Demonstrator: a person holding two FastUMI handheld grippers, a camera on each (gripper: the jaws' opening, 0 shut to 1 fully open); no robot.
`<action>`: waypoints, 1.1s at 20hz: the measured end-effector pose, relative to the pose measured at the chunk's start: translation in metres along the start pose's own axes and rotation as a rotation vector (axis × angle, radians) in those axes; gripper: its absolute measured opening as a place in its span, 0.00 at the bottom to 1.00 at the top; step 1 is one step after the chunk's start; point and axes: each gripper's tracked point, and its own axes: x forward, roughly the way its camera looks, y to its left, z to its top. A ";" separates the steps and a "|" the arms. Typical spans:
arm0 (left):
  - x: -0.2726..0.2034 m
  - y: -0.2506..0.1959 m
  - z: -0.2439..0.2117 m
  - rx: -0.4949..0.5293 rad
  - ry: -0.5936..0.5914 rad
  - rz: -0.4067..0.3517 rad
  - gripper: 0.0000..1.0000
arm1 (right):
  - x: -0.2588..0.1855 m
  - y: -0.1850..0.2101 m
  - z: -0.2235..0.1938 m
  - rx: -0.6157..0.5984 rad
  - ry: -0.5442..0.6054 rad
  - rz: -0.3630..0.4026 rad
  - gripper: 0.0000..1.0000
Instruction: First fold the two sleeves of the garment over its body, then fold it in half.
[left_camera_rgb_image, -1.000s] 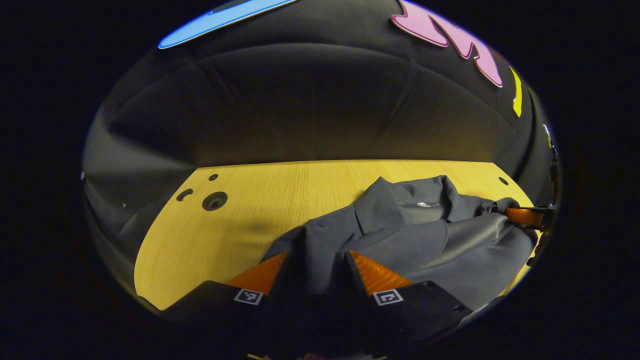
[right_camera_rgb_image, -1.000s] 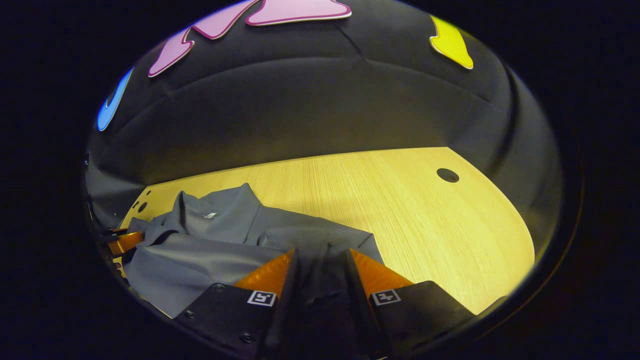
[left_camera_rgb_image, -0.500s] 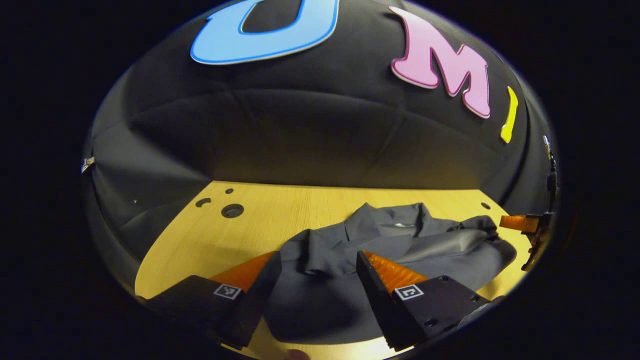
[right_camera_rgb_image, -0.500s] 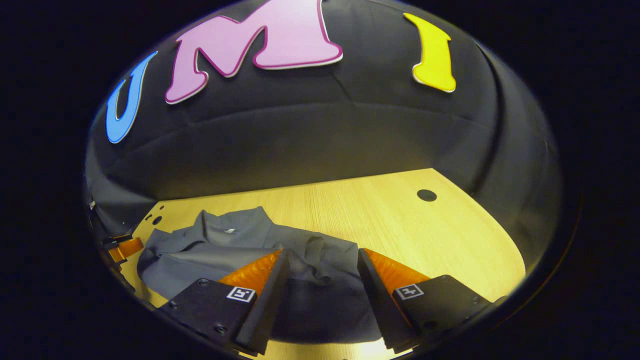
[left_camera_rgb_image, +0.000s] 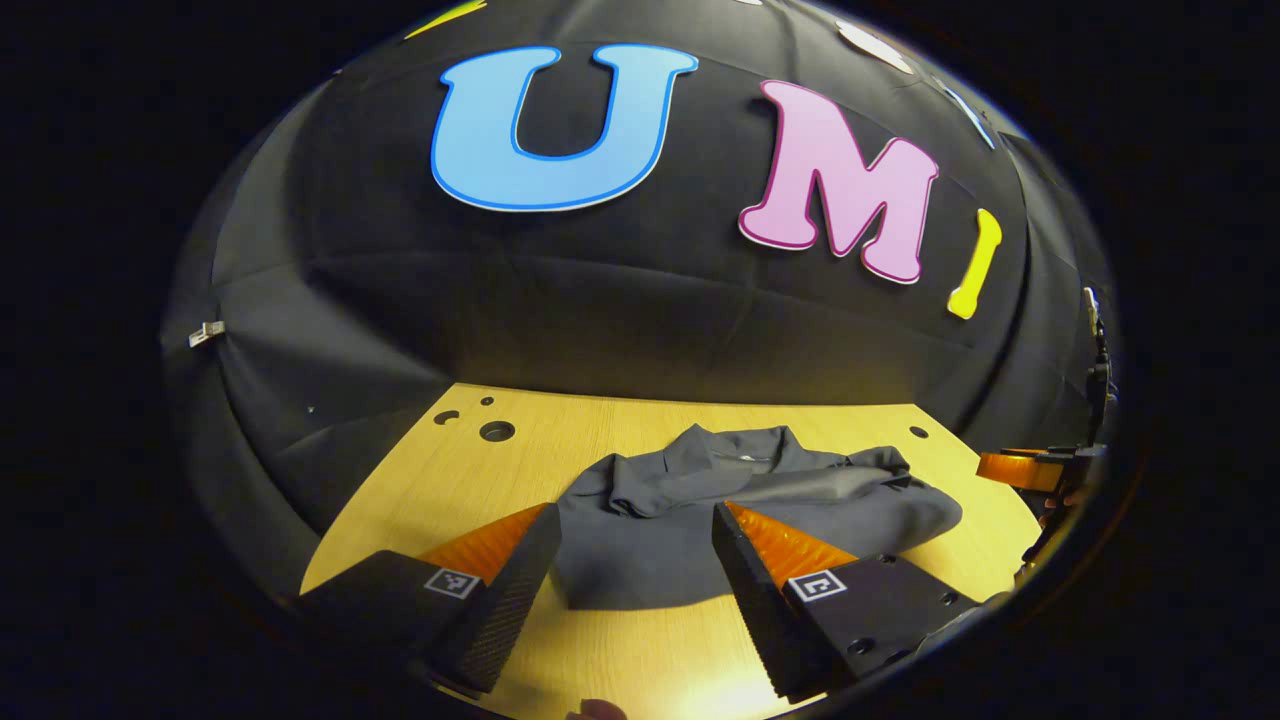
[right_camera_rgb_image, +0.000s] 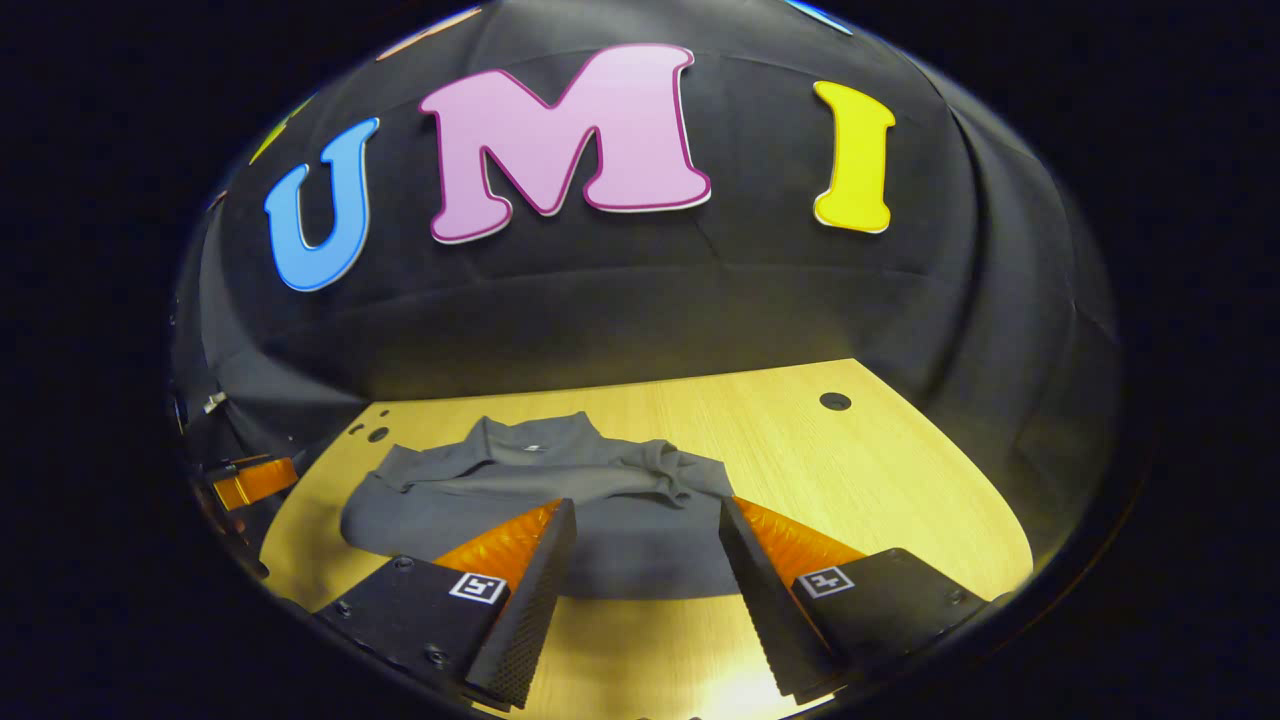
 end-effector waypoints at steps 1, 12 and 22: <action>-0.010 -0.002 0.000 0.006 0.001 -0.006 0.96 | -0.011 0.004 0.000 0.003 -0.004 0.009 0.89; -0.085 -0.013 -0.028 0.011 0.046 -0.032 0.96 | -0.097 0.029 -0.037 -0.003 0.027 0.041 0.89; -0.104 -0.007 -0.061 -0.002 0.110 -0.030 0.96 | -0.113 0.030 -0.064 0.021 0.073 0.042 0.90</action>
